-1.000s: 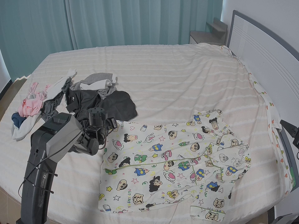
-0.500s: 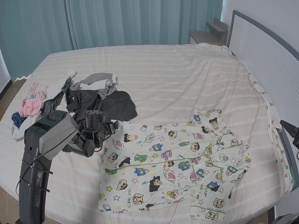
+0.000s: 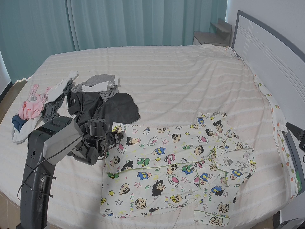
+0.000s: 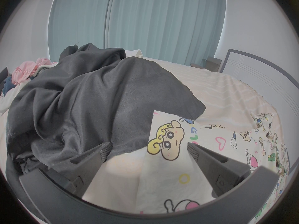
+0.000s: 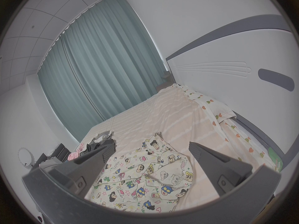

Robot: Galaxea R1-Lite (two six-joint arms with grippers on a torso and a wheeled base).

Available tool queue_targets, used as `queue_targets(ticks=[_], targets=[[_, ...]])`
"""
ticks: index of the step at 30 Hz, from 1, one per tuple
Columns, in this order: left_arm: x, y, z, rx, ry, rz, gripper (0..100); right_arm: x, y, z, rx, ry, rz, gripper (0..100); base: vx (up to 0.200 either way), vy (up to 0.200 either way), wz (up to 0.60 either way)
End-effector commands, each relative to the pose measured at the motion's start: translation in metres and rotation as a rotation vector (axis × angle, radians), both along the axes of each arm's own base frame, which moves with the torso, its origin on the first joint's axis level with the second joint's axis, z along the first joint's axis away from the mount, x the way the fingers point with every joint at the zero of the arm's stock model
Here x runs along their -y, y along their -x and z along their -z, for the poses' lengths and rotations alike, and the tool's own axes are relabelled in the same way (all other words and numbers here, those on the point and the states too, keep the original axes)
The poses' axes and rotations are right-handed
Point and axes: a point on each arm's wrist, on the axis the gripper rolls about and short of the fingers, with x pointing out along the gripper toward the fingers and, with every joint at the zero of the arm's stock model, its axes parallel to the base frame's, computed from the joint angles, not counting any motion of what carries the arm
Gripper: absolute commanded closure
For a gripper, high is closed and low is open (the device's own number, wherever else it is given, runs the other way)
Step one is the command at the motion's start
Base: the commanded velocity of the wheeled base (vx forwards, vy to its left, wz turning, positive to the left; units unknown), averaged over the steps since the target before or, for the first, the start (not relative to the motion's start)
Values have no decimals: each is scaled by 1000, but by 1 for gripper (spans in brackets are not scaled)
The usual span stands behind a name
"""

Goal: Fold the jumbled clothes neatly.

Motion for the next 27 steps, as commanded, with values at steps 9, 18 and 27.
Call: queue_targets(ticks=[9, 18, 27], targets=[[9, -4, 19, -16, 6, 21, 100, 0, 0, 0, 0, 0, 1, 0, 0, 0, 0], [9, -13, 11, 55, 18, 5, 100, 0, 0, 0, 0, 0, 1, 0, 0, 0, 0], [7, -22, -12, 143, 16, -42, 100, 0, 0, 0, 0, 0, -1, 0, 0, 0, 0]])
